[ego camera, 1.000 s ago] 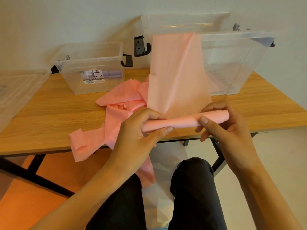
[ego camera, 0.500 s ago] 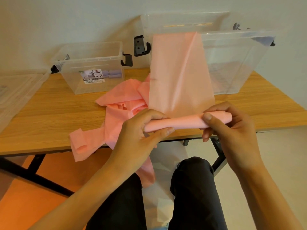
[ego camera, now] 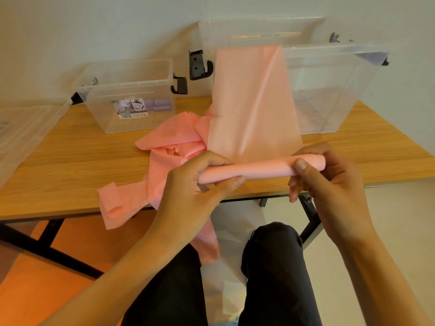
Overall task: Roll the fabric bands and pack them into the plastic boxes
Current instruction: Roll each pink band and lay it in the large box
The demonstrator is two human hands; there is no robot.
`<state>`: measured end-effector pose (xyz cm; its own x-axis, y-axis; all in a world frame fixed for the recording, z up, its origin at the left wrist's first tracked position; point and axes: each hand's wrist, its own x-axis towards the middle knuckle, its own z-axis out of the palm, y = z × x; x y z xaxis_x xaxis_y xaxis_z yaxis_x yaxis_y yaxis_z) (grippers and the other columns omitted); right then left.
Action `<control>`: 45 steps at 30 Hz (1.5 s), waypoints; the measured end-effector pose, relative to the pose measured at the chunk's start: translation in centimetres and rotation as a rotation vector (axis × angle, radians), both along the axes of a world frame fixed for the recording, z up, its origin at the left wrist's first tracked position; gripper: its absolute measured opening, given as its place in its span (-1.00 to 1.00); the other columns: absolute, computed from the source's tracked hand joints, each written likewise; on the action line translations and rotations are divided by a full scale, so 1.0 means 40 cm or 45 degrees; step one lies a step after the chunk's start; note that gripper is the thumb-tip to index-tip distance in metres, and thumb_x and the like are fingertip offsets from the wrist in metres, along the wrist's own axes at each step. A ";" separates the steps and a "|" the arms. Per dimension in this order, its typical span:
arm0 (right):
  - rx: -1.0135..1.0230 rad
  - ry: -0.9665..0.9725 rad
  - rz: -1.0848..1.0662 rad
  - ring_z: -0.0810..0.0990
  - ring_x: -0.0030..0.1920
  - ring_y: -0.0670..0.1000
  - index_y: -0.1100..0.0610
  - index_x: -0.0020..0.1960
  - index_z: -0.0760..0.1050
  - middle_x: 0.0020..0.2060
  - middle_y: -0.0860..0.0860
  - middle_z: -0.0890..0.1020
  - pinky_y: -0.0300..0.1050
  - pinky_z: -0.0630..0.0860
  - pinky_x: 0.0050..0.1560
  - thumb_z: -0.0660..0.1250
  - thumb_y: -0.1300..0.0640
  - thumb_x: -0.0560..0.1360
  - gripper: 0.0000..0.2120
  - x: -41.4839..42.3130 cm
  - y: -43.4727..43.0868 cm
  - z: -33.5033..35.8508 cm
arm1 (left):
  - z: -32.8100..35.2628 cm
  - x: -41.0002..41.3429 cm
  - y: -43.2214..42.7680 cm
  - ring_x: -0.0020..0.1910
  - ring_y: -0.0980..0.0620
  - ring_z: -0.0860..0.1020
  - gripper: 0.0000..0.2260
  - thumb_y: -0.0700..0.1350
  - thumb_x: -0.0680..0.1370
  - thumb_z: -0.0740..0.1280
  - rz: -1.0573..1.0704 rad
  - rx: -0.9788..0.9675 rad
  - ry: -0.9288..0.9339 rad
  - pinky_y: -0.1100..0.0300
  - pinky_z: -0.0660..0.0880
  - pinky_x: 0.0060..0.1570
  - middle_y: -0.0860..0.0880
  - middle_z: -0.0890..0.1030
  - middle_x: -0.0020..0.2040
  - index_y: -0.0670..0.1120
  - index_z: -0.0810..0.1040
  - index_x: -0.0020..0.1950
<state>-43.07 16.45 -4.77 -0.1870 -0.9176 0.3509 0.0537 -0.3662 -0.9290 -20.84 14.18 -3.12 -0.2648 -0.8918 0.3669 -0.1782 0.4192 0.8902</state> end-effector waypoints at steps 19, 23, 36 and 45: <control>0.000 0.010 0.038 0.59 -0.34 0.14 0.15 0.09 0.55 -0.25 0.12 0.61 -0.03 0.56 -0.39 0.52 -0.03 0.39 -0.63 0.000 -0.002 -0.003 | 0.000 0.011 -0.018 -0.27 -0.05 0.60 -0.83 -0.05 0.46 0.51 -0.025 0.053 0.053 0.20 0.51 -0.38 -0.06 0.67 -0.18 -0.10 0.67 -0.03; 0.000 0.033 0.012 0.58 -0.36 0.13 0.23 0.02 0.58 -0.28 0.18 0.61 -0.05 0.56 -0.37 0.53 0.07 0.36 -0.68 -0.001 -0.002 -0.006 | 0.003 0.012 -0.020 -0.25 0.12 0.61 -0.83 -0.08 0.44 0.53 -0.017 0.034 0.043 0.20 0.55 -0.32 0.05 0.67 -0.18 -0.10 0.66 -0.03; -0.022 0.053 0.046 0.59 -0.37 0.14 0.19 -0.02 0.60 -0.26 0.17 0.64 -0.04 0.58 -0.38 0.55 0.06 0.38 -0.72 0.002 -0.006 -0.008 | 0.007 0.014 -0.019 -0.26 0.18 0.61 -0.82 -0.07 0.39 0.52 -0.044 0.042 0.064 0.31 0.51 -0.33 0.03 0.69 -0.17 -0.06 0.69 -0.03; -0.024 0.056 0.032 0.59 -0.42 0.14 0.22 0.01 0.59 -0.26 0.16 0.63 -0.01 0.58 -0.39 0.56 -0.08 0.39 -0.59 0.003 -0.006 -0.006 | 0.006 0.010 -0.025 -0.35 0.11 0.56 -0.84 -0.09 0.41 0.49 -0.052 0.064 0.088 0.24 0.50 -0.42 0.00 0.67 -0.22 -0.09 0.67 -0.05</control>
<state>-42.96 16.21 -5.00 -0.1478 -0.9150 0.3755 0.0224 -0.3827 -0.9236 -20.45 13.18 -2.87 -0.2767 -0.8984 0.3410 -0.0991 0.3797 0.9198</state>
